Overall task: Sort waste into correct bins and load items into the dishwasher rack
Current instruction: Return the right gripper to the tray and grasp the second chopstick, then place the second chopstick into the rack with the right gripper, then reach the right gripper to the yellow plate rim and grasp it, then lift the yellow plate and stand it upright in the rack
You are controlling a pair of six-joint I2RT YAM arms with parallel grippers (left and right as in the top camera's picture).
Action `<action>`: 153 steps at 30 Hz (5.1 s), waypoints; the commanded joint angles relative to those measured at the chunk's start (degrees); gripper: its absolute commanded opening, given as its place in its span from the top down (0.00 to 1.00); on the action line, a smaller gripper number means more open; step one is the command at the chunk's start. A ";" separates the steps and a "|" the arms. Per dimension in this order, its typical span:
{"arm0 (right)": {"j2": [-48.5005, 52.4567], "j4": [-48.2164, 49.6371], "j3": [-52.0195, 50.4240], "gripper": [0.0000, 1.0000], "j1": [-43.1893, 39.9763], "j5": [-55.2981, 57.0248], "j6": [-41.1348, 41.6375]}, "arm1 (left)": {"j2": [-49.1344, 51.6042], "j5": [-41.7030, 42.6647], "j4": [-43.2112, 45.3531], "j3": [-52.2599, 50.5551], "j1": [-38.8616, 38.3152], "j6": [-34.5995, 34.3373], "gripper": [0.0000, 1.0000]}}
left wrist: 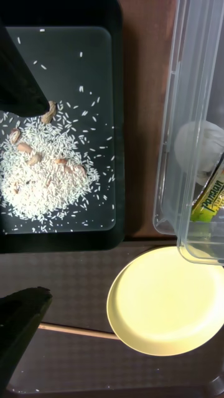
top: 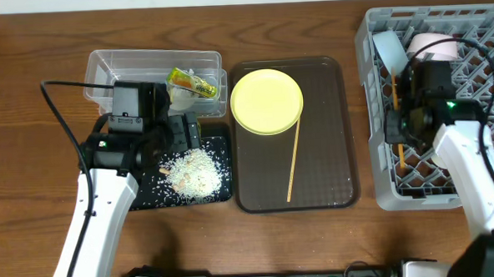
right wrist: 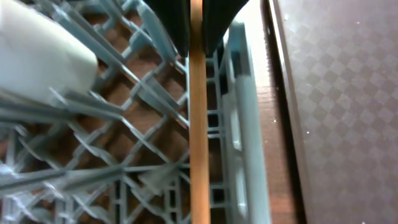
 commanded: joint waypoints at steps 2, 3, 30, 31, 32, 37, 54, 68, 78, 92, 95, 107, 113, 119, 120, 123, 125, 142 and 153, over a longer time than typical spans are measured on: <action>0.70 2.67 0.09 0.79 0.00 -2.75 -1.68 | 0.33 -0.35 -0.22 0.48 0.17 -0.09 0.10; 0.31 3.30 0.37 0.78 0.20 -3.52 -1.64 | 0.33 -0.35 -0.22 0.48 0.17 -0.09 0.10; 19.52 8.68 0.79 0.64 35.19 -2.36 31.93 | 0.33 -0.35 -0.63 0.48 0.17 -0.09 0.11; 20.83 8.98 0.79 0.64 35.60 -2.34 32.87 | 0.33 -0.35 -0.63 0.48 0.17 -0.09 0.11; 21.84 9.27 0.79 0.64 35.89 -2.36 33.83 | 0.33 -0.33 -0.66 0.48 0.17 -0.09 0.11; 24.61 9.79 0.79 0.73 36.48 -1.66 36.15 | 0.33 -0.35 -0.66 0.48 0.17 -0.09 0.11; 2.08 3.23 3.26 1.00 18.78 1.95 14.43 | 0.33 -0.33 -0.63 0.48 0.17 -0.09 0.11; 1.42 -0.15 4.37 0.99 -1.75 -1.95 -1.97 | 0.33 -0.33 -0.61 0.48 0.17 -0.11 0.11; 1.64 7.02 6.25 0.70 1.42 -4.98 -1.09 | 0.33 -0.35 -0.63 0.48 0.17 -0.11 0.11; 8.02 19.47 6.56 0.60 18.88 -2.36 13.07 | 0.33 -0.35 -0.59 0.48 0.17 -0.11 0.10; 13.22 21.94 6.56 0.58 20.70 -1.88 19.43 | 0.33 -0.33 -0.61 0.48 0.17 -0.11 0.10; 28.79 30.88 6.56 0.64 25.16 -1.81 28.15 | 0.33 -0.33 -0.63 0.48 0.17 -0.11 0.10; 27.93 27.21 6.60 0.91 24.61 1.33 28.11 | 0.33 -0.33 -0.85 0.48 0.17 -0.11 0.10; 19.76 21.86 6.62 0.99 21.70 6.97 21.07 | 0.33 -0.33 -0.85 0.48 0.17 -0.11 0.11; 17.11 20.81 6.62 0.99 20.87 7.50 18.40 | 0.33 -0.33 -0.85 0.48 0.17 -0.11 0.10; 10.58 18.14 6.62 0.99 18.53 9.75 12.68 | 0.33 -0.33 -0.83 0.48 0.17 -0.09 0.11; 5.77 16.35 6.62 0.99 16.55 12.31 9.09 | 0.33 -0.33 -0.83 0.48 0.17 -0.11 0.11; -9.81 16.24 6.60 0.99 -2.78 43.47 -22.53 | 0.33 -0.33 -0.83 0.48 0.17 -0.11 0.10; -2.34 11.56 6.58 0.99 -3.06 39.80 -13.99 | 0.33 -0.33 -0.85 0.48 0.17 -0.11 0.10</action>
